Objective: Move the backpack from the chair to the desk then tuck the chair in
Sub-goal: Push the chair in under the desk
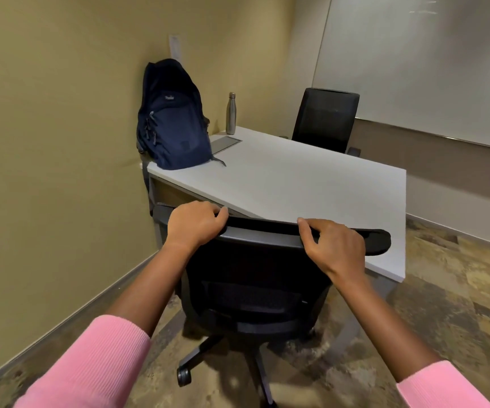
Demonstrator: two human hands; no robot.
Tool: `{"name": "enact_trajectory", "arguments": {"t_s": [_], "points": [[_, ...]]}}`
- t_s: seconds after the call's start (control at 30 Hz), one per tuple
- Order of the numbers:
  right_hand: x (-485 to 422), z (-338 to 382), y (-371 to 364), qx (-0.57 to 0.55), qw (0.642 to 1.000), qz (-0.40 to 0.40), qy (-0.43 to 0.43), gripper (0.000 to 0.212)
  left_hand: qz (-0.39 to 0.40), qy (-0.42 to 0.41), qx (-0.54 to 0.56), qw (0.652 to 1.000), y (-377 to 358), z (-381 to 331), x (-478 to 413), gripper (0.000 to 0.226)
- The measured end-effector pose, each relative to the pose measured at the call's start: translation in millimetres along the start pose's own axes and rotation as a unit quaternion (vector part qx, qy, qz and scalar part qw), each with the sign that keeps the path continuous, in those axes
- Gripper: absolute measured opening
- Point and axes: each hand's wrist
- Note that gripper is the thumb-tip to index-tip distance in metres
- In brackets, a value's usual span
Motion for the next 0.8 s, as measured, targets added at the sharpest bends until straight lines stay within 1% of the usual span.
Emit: {"name": "enact_trajectory", "arguments": {"t_s": [0.1, 0.23, 0.33, 0.43, 0.57, 0.7, 0.8], "points": [[-14, 5, -14, 0.006, 1.0, -0.001, -0.002, 0.072, -0.016, 0.007, 0.003, 1.0, -3, 10, -15, 0.043], [-32, 10, -29, 0.016, 1.0, -0.01, -0.003, 0.075, -0.026, 0.007, 0.01, 1.0, -7, 20, -36, 0.044], [-45, 12, -40, 0.019, 1.0, -0.011, -0.006, 0.067, -0.038, -0.005, 0.015, 0.999, -11, 27, -48, 0.044], [-57, 14, -49, 0.02, 1.0, -0.021, -0.002, 0.072, -0.039, -0.026, 0.003, 0.999, -16, 37, -63, 0.049], [-70, 19, -63, 0.027, 0.999, -0.027, 0.001, 0.074, -0.037, -0.048, 0.011, 0.998, -22, 51, -84, 0.062], [-79, 29, -78, 0.046, 0.999, -0.019, 0.003, 0.073, -0.026, -0.05, 0.035, 0.998, -24, 68, -102, 0.056], [-85, 44, -85, 0.051, 0.999, -0.012, -0.012, 0.073, -0.023, -0.052, 0.044, 0.997, -23, 82, -116, 0.056]]}}
Point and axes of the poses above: each hand's wrist, its own x-axis away from the middle knuckle, its own y-axis out of the back of the hand, z = x × y, and after that the axes turned 6 degrees about y, right-handed
